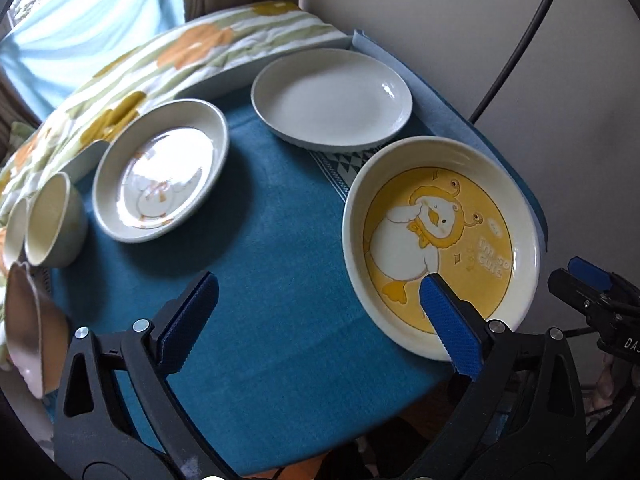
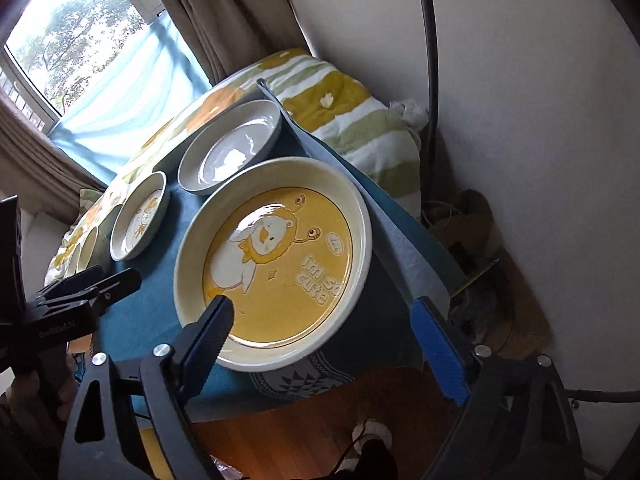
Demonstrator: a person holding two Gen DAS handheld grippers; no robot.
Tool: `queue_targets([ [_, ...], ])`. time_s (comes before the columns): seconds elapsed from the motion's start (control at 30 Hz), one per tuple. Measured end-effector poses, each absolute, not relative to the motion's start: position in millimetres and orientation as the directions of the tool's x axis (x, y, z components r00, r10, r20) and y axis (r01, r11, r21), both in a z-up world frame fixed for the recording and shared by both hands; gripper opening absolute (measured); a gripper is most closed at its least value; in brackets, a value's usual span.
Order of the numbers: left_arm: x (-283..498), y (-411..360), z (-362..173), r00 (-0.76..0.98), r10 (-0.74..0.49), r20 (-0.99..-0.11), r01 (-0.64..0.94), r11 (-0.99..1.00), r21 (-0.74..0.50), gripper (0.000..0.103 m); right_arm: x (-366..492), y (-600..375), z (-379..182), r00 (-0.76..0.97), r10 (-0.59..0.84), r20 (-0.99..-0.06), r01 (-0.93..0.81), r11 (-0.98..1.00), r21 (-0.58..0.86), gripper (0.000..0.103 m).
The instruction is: Organize plates and bowls
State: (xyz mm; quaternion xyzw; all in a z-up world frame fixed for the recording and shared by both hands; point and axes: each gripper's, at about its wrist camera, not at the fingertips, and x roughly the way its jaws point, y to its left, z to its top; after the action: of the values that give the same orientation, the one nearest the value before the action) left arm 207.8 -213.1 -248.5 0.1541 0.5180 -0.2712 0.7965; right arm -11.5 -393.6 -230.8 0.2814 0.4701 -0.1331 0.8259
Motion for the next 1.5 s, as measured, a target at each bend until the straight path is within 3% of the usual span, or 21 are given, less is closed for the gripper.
queue_targets([
  [0.27,236.7,-242.6,-291.9,0.177,-0.259,-0.949,0.617,0.781,-0.098,0.071,9.3,-421.0,-256.9,0.517,0.118,-0.848,0.48,0.78,0.401,0.077],
  [0.37,243.1,-245.5,-298.0,0.149,-0.254,-0.956,0.617,0.779,-0.111,0.062,16.3,-424.9,-260.5,0.517,0.128,-0.846,0.469,0.785,0.405,0.065],
  [0.43,247.7,-245.6,-300.8,0.131,-0.254,-0.958,0.615,0.779,-0.123,0.047,21.0,-425.9,-260.6,0.514,0.126,-0.849,0.459,0.795,0.396,0.061],
  [0.53,252.1,-246.3,-303.2,0.105,-0.257,-0.961,0.61,0.779,-0.141,0.034,30.6,-429.8,-263.9,0.512,0.13,-0.849,0.444,0.806,0.391,0.049],
  [0.63,254.4,-248.3,-302.7,0.1,-0.258,-0.961,0.611,0.778,-0.145,0.032,33.5,-432.4,-264.8,0.502,0.132,-0.855,0.444,0.809,0.385,0.035],
  [0.77,254.9,-252.4,-301.7,0.095,-0.257,-0.962,0.616,0.774,-0.146,0.03,35.7,-432.4,-265.2,0.497,0.128,-0.858,0.442,0.814,0.378,0.03],
  [0.8,254.5,-254.7,-303.6,0.094,-0.259,-0.961,0.62,0.771,-0.147,0.027,36.0,-431.6,-265.1,0.498,0.129,-0.858,0.438,0.816,0.377,0.024],
  [0.93,243.8,-263.2,-298.2,0.108,-0.253,-0.961,0.647,0.752,-0.125,0.018,39.5,-432.2,-266.5,0.486,0.112,-0.867,0.436,0.829,0.351,0.018],
  [1.5,224.8,-238.4,-277.8,0.174,-0.283,-0.943,0.608,0.784,-0.123,0.017,48.2,-428.0,-258.6,0.501,0.131,-0.856,0.339,0.88,0.333,0.017],
])
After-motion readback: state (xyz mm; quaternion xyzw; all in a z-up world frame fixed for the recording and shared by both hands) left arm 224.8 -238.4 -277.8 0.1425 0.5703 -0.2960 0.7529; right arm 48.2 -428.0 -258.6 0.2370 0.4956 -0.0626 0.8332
